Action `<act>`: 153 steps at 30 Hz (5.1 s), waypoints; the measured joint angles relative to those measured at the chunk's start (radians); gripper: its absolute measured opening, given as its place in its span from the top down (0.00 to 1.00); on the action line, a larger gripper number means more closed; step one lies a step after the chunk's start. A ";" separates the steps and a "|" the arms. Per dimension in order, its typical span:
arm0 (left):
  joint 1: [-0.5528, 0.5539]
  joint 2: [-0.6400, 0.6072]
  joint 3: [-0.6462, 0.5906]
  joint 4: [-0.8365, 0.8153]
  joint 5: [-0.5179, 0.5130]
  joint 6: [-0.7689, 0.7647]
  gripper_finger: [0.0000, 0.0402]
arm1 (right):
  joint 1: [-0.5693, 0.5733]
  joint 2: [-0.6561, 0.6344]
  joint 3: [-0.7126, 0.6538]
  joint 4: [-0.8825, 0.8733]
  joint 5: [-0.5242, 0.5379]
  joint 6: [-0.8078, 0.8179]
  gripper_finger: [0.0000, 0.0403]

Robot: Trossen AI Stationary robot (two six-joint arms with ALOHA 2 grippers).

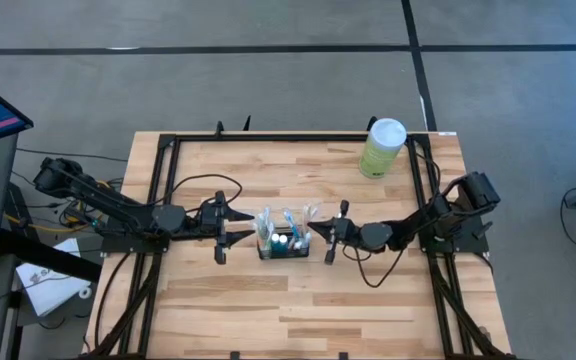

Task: Pick & Place toothbrushing station
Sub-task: Put the orange toothbrush into the mesh, then return to Home Position

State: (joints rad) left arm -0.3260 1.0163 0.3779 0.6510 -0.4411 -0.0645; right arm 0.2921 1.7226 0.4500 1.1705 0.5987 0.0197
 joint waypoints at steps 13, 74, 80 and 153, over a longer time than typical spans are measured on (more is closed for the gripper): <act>0.000 0.000 0.000 0.000 0.000 0.000 0.58 | 0.010 0.000 0.000 -0.089 0.000 0.082 1.00; 0.013 -0.260 -0.093 -0.121 -0.135 0.061 0.58 | 0.054 -0.556 0.011 -0.807 0.248 0.069 1.00; 0.023 -0.483 -0.223 -0.119 -0.136 0.032 0.58 | 0.045 -0.708 0.012 -0.948 0.248 0.060 1.00; 0.046 -0.982 -0.326 -0.711 -0.248 -0.045 0.58 | -0.007 -1.686 -0.443 -1.084 0.081 -0.020 1.00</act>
State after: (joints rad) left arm -0.2798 0.0345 0.0521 -0.0605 -0.6888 -0.1096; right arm 0.2855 0.0364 0.0074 0.0868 0.6800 0.0001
